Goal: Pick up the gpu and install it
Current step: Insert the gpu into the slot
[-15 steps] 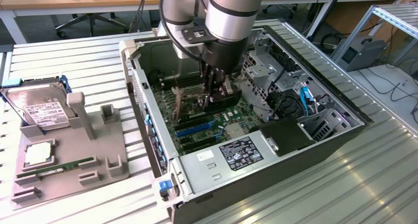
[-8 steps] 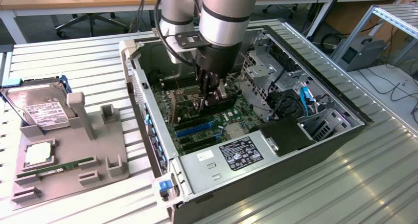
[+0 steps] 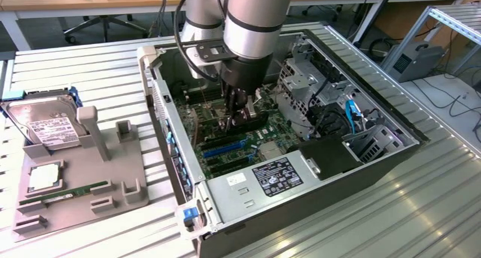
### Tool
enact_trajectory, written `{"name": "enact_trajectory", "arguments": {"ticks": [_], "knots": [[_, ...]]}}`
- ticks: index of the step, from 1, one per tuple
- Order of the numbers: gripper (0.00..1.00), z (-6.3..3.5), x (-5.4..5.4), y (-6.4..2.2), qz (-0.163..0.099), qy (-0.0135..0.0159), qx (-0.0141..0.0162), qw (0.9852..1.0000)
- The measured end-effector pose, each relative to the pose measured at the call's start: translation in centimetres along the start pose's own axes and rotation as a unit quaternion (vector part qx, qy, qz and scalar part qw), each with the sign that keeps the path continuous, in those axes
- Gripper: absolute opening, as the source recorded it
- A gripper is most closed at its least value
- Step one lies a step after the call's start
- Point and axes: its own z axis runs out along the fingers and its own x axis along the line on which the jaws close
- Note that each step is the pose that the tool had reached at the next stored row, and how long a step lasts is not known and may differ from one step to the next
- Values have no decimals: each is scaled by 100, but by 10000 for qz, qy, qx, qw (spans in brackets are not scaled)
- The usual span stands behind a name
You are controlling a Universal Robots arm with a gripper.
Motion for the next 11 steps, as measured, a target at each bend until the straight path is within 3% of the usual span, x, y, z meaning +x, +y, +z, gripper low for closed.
{"name": "enact_trajectory", "arguments": {"ticks": [11], "knots": [[27, 95, 24, 69, 0, 0, 0, 10000]]}}
